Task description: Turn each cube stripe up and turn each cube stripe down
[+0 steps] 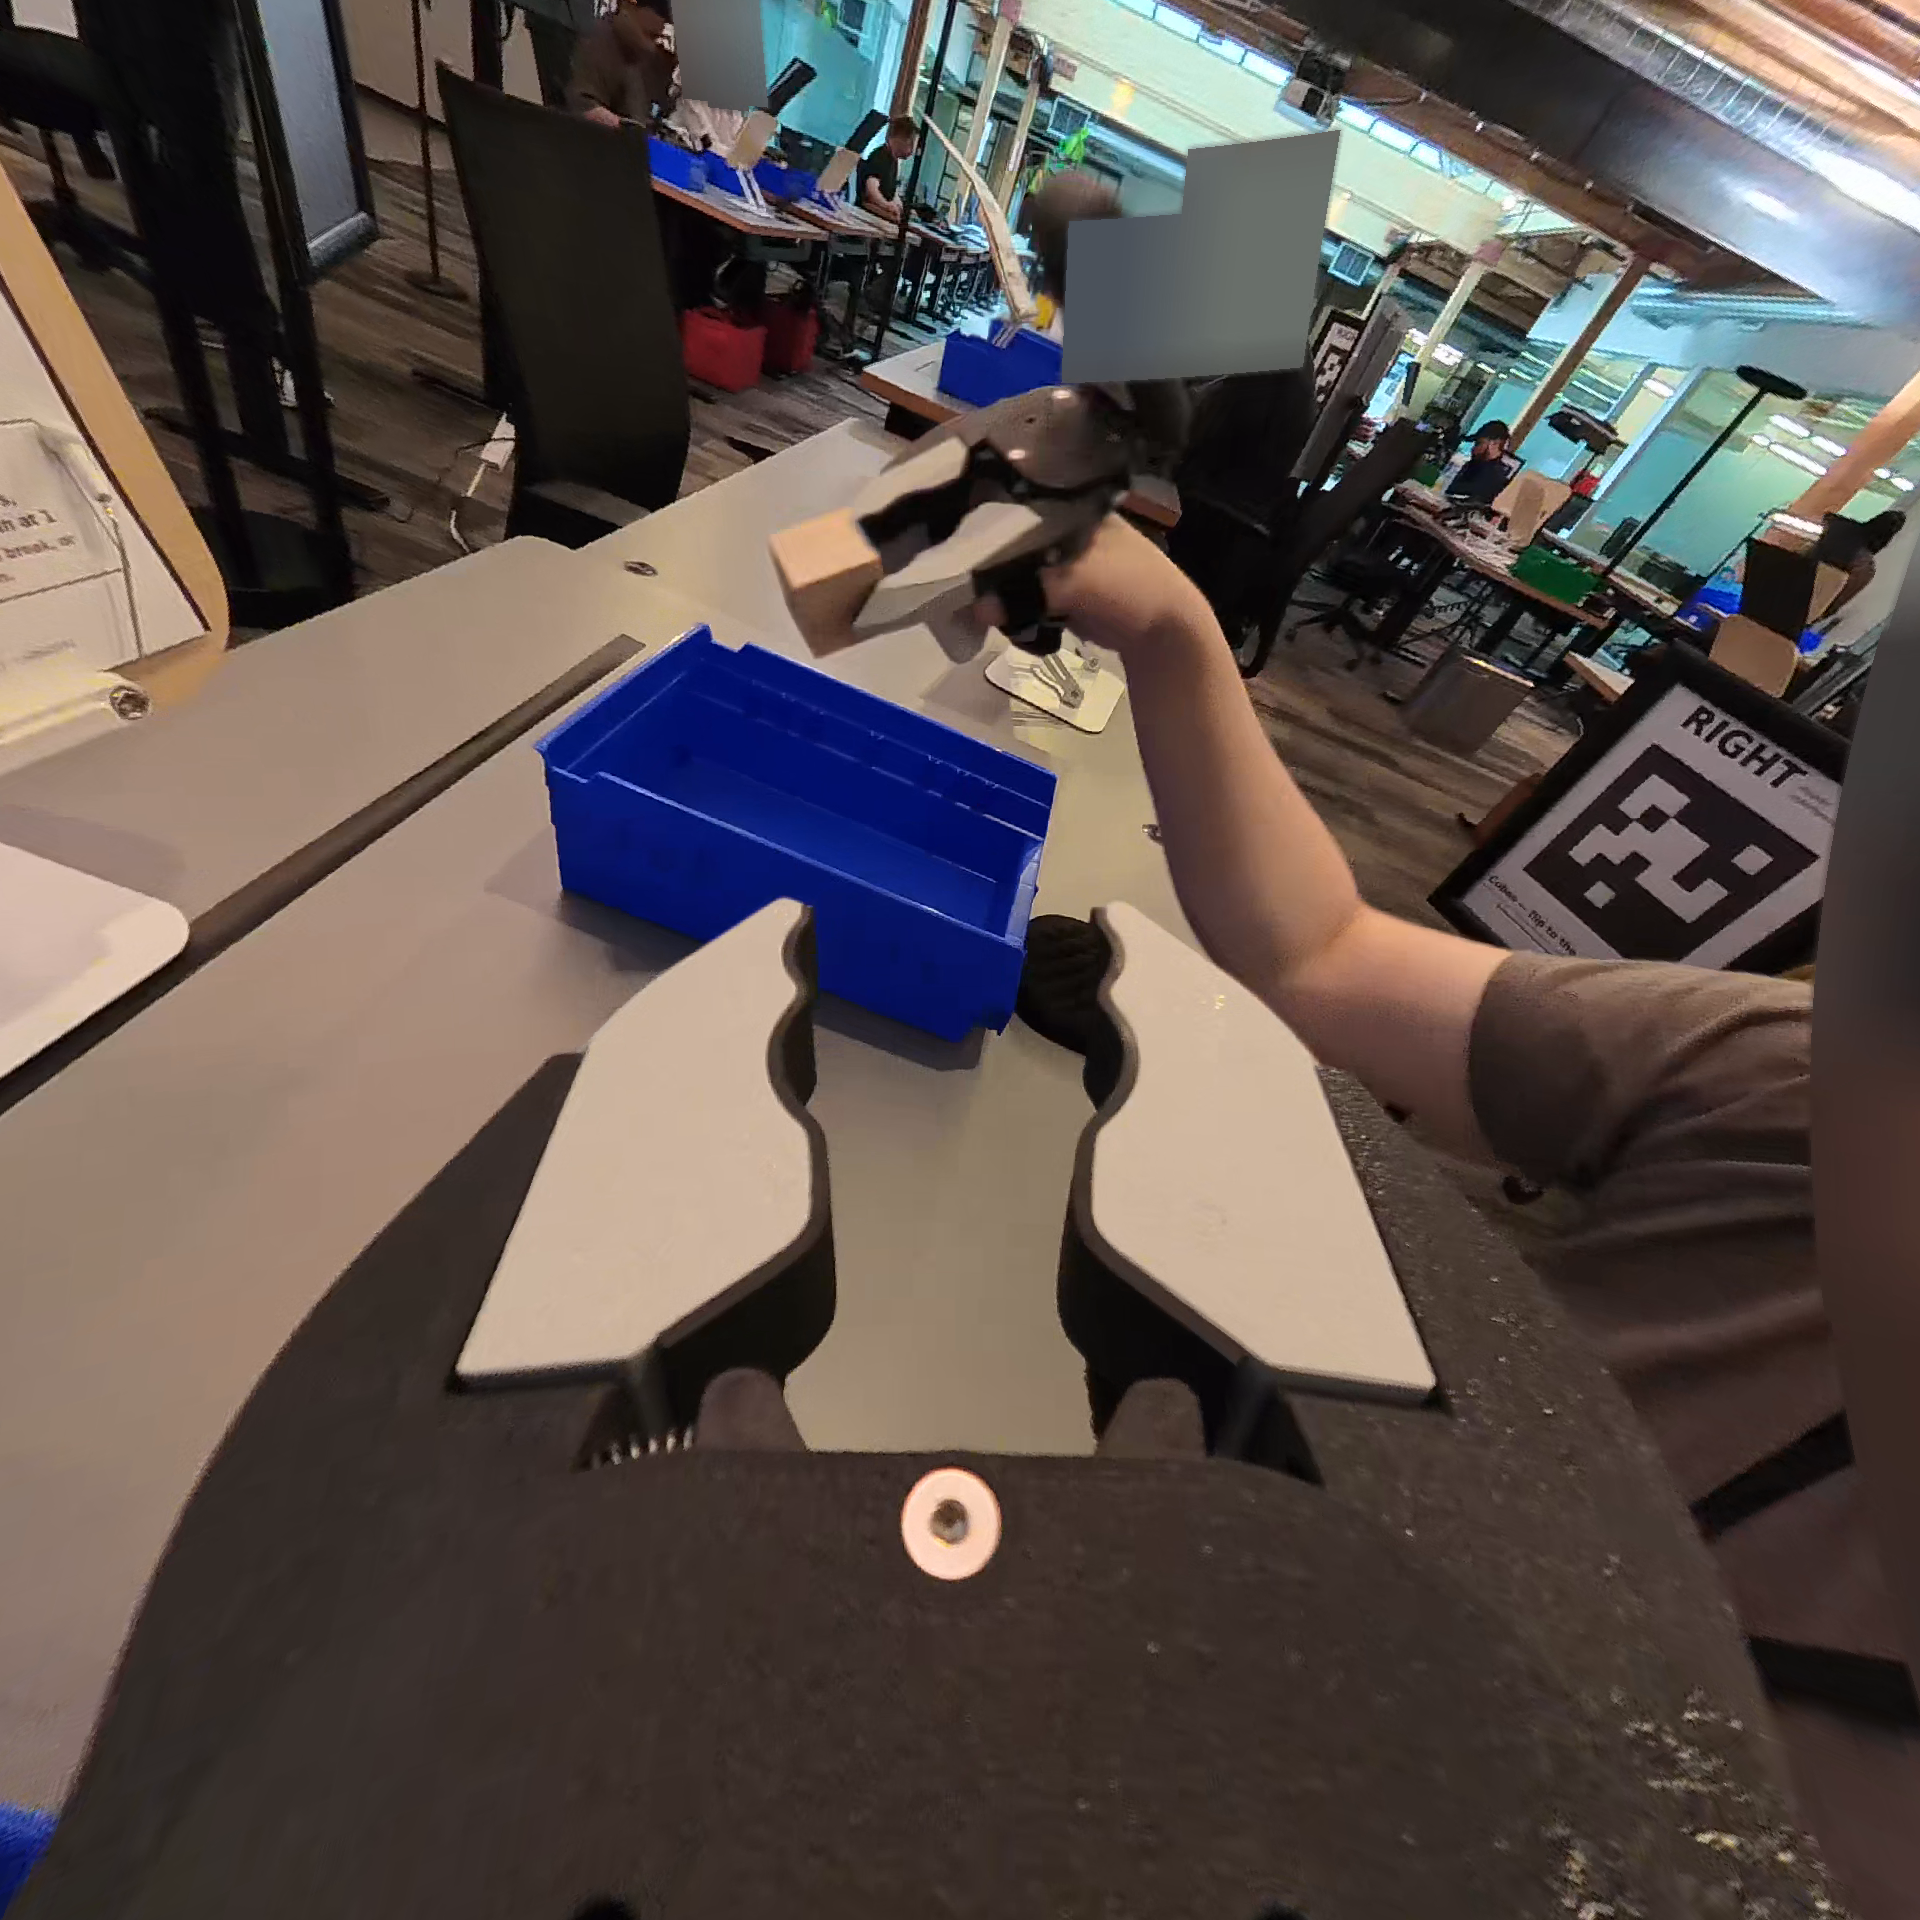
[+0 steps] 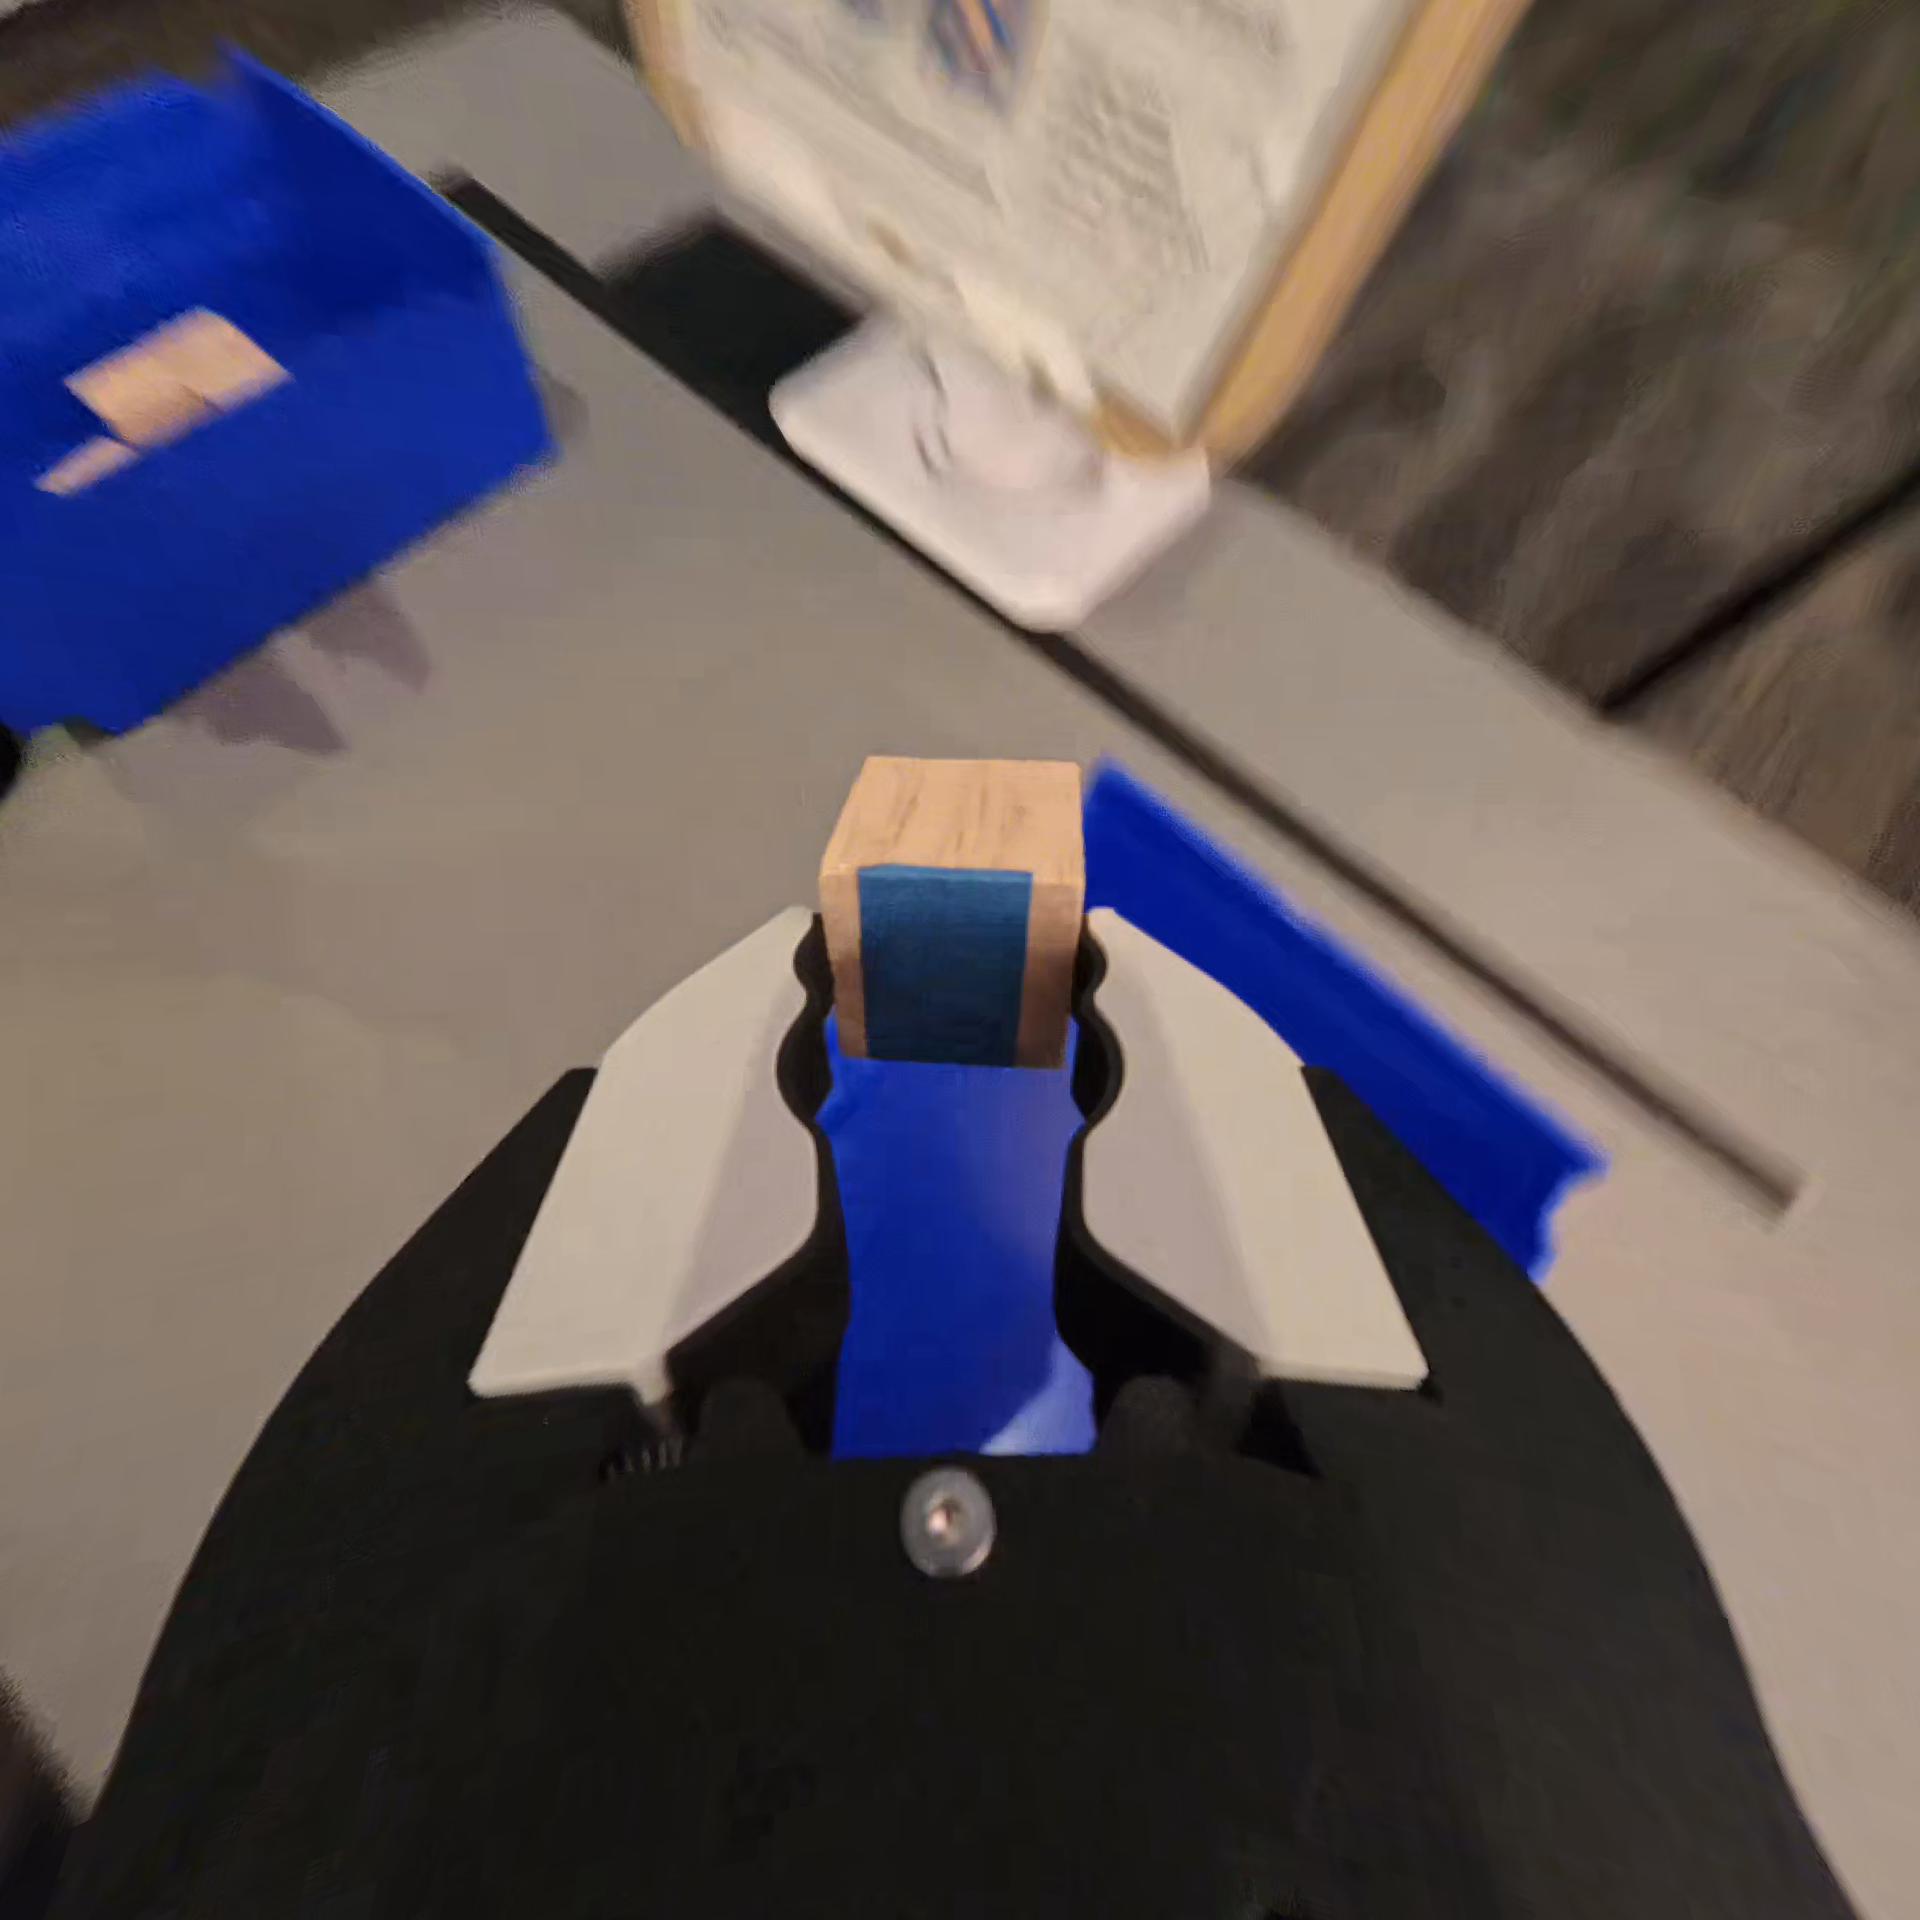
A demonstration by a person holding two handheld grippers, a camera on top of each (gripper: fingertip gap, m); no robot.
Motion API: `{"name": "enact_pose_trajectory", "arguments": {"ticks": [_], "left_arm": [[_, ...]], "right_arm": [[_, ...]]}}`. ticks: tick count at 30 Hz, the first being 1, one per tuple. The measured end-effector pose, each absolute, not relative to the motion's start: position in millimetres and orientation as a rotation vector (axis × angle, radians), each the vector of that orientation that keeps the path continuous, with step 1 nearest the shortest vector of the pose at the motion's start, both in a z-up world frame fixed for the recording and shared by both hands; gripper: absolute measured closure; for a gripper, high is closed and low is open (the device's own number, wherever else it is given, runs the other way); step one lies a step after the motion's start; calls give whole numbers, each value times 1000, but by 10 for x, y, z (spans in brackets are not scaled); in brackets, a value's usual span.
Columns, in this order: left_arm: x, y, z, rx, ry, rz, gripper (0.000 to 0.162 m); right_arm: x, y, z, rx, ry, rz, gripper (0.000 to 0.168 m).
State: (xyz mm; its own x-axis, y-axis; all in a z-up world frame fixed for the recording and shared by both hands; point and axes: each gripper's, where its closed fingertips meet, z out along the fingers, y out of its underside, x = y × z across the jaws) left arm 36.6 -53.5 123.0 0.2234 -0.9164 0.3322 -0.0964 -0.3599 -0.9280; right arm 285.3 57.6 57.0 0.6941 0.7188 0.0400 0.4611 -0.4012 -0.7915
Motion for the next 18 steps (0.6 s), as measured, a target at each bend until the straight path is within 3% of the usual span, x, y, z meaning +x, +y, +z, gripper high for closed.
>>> {"name": "enact_pose_trajectory", "arguments": {"ticks": [8, 18], "left_arm": [[381, -540, 1203, -1691, 965, -1190, 115], [279, -568, 1280, -1668, 955, -1163, 116]], "right_arm": [[3540, 838, -726, -2876, -460, 313, 123], [3833, 746, -1204, -3132, -199, 174, 123]]}}
